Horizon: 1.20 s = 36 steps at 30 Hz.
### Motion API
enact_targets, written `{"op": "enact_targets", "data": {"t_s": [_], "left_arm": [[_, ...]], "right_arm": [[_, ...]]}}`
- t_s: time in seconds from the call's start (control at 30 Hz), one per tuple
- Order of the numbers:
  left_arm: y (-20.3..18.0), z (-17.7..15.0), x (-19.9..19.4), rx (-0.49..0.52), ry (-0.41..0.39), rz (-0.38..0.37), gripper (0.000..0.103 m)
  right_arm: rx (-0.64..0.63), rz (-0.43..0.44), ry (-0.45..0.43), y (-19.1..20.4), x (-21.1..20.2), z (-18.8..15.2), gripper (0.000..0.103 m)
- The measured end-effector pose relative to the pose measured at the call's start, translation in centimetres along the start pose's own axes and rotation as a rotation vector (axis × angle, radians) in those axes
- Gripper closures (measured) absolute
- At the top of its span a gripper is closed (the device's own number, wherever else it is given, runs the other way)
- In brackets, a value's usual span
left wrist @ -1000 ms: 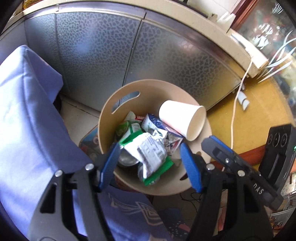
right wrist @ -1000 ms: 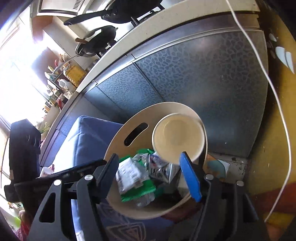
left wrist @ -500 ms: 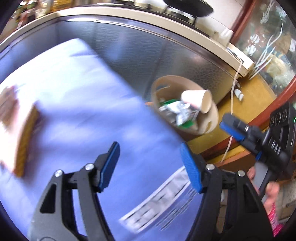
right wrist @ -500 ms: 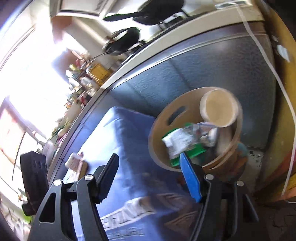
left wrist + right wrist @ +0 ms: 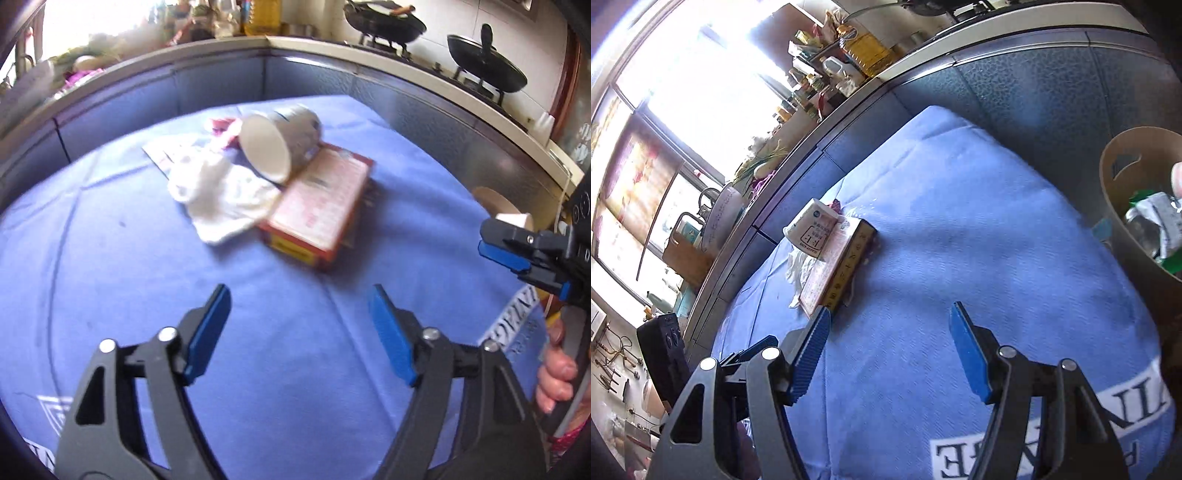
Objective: Collect trash
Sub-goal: 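Move both open tools back over the table, then grasp the red box with the left tool while the right tool grasps the white cup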
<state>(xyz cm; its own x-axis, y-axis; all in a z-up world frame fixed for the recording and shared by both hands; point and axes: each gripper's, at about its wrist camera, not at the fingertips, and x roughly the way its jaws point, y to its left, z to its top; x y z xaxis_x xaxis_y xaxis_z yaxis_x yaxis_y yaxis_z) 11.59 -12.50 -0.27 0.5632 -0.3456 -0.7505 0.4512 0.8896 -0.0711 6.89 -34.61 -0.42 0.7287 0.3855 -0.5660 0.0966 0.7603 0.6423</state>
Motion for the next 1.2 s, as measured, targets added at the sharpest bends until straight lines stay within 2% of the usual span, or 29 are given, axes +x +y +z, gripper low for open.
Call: {"op": "enact_targets", "data": {"t_s": [0.17,0.33,0.53,0.6,0.73,0.8,0.83,0.87,0.97,1.07,1.13,1.2], "left_arm": [[-0.3,0.8,0.7,0.096,-0.073,0.082,0.025],[-2.2,1.4,2.2,0.208,-0.117,0.118,0.025],[-3.6,2.3,4.8,0.287,-0.099,0.137,0.022],[-3.4,2.5,5.3,0.298,-0.079,0.14,0.023],[-2.6,2.8,5.9,0.281,-0.043,0.103,0.029],[-2.1,2.5,5.4,0.278,-0.039,0.091,0.043],[-1.7,2.2,4.8,0.276,-0.035,0.073,0.043],[-1.2,1.8,4.1,0.265,-0.033,0.041,0.044],[0.1,-0.1,1.6,0.265,-0.07,0.006,0.063],[1.6,-1.9,-0.1,0.242,-0.03,0.006,0.065],[2.4,-2.3,-0.5,0.212,-0.008,0.011,0.051],[2.6,-2.1,-1.0,0.194,-0.031,0.035,0.018]], "right_arm": [[0.024,0.015,-0.018,1.8,2.4,3.4,0.037],[0.001,-0.019,-0.017,2.9,5.8,7.2,0.037],[0.048,0.022,0.095,2.3,10.7,9.1,0.038],[0.073,0.072,0.135,2.0,11.3,8.7,0.044],[0.164,0.212,0.224,1.0,11.3,7.2,0.046],[0.21,0.303,0.289,1.0,11.2,6.0,0.047],[0.209,0.322,0.314,1.2,11.1,5.5,0.047],[0.188,0.328,0.332,1.8,10.8,4.8,0.047],[0.099,0.338,0.356,3.7,9.7,3.3,0.047],[-0.018,0.232,0.285,5.0,8.3,3.0,0.047],[-0.008,0.181,0.223,4.8,8.0,3.7,0.047],[0.025,0.163,0.191,4.4,8.3,4.5,0.047]]}}
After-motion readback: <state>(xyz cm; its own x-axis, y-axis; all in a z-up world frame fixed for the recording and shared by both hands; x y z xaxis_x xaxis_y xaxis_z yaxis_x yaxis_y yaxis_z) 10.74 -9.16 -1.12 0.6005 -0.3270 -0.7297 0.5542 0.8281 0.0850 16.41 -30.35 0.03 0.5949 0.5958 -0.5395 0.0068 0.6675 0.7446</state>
